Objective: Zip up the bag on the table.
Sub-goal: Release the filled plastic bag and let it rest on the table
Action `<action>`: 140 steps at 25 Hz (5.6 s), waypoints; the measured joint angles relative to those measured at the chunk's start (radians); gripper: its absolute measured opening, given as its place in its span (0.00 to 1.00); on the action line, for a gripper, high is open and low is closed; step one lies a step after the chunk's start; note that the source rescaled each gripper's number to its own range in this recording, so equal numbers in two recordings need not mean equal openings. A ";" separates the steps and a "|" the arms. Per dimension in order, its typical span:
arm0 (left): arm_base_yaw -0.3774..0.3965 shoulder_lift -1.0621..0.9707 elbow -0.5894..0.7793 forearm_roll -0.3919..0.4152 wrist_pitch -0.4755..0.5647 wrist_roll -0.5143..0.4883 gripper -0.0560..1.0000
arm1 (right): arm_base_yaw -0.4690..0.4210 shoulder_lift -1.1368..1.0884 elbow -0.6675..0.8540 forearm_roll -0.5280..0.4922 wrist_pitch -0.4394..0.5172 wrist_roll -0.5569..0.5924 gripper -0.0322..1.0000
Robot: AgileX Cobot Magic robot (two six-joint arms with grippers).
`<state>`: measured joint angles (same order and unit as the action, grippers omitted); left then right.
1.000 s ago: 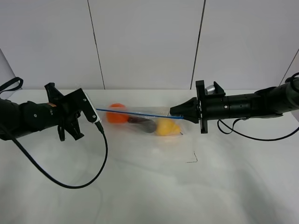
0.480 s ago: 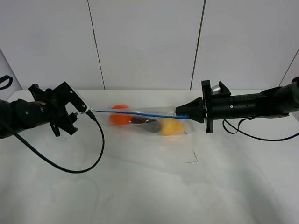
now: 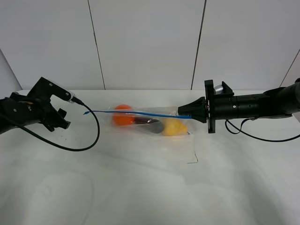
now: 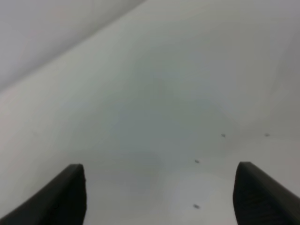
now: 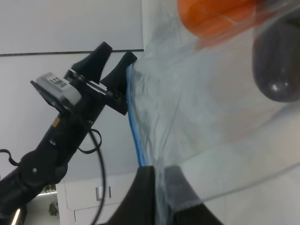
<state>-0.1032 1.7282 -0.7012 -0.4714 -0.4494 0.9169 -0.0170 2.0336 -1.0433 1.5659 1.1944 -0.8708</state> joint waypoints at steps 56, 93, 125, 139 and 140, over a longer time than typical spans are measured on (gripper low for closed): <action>0.130 -0.095 -0.563 0.432 1.635 -0.927 1.00 | 0.000 0.000 0.000 0.000 0.000 0.000 0.03; 0.130 -1.116 0.202 0.429 1.502 -0.807 1.00 | 0.000 0.000 0.000 -0.007 0.000 0.000 0.03; 0.080 -1.730 0.206 0.429 1.509 -0.808 1.00 | 0.000 0.000 0.000 -0.007 0.000 0.000 0.03; 0.080 -1.735 0.206 0.429 1.502 -0.808 1.00 | 0.000 0.000 0.000 -0.153 -0.017 0.075 0.97; 0.080 -1.735 0.206 0.429 1.502 -0.808 1.00 | 0.000 0.000 0.000 -0.185 -0.020 0.082 0.98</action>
<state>-0.0234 -0.0064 -0.4951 -0.0424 1.0529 0.1090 -0.0170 2.0336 -1.0433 1.3814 1.1749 -0.7884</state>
